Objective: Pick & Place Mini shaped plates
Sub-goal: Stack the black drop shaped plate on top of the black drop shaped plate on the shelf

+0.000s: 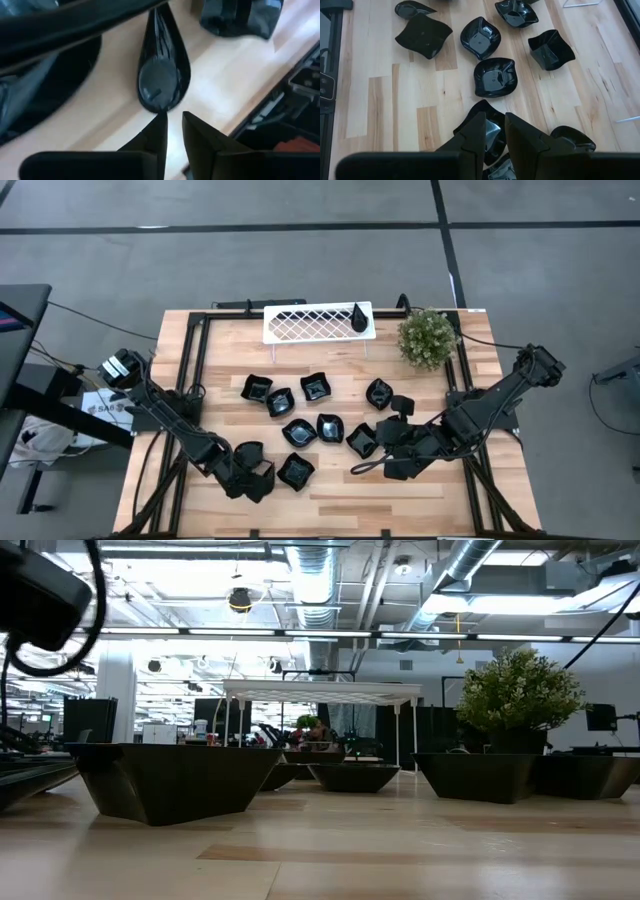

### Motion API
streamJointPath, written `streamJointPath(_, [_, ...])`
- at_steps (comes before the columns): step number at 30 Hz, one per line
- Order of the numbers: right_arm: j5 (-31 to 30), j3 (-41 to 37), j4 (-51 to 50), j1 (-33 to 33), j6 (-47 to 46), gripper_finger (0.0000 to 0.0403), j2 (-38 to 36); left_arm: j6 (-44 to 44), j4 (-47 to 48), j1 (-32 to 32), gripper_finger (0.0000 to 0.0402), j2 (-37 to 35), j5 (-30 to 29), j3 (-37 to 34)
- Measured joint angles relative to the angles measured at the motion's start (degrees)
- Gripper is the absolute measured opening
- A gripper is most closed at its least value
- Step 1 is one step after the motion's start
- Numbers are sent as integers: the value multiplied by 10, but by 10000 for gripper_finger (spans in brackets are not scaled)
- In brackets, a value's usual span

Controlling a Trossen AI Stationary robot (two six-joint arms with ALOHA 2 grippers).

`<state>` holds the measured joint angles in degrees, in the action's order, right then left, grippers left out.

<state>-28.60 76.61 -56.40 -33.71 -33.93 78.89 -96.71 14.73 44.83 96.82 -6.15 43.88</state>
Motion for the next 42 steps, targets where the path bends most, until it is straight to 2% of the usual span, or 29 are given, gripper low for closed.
streamJointPath(9, [0, 0, 0, 0, 0, 67, 0, 0, -1, -8, 38, 0, -26, 0])
streamJointPath(17, [0, 0, 0, 0, 3, 67, 0, 2, -2, -8, 63, 0, -48, -1])
streamJointPath(24, [0, 0, 0, 1, 9, 67, 0, 2, -2, -8, 85, 5, -48, -7])
streamJointPath(38, [0, 0, -1, 1, 10, 67, 0, 4, -18, -14, 86, 31, -43, -7])
streamJointPath(42, [0, 0, -1, 1, 10, 67, 0, 4, -18, -14, 86, 31, -11, -7])
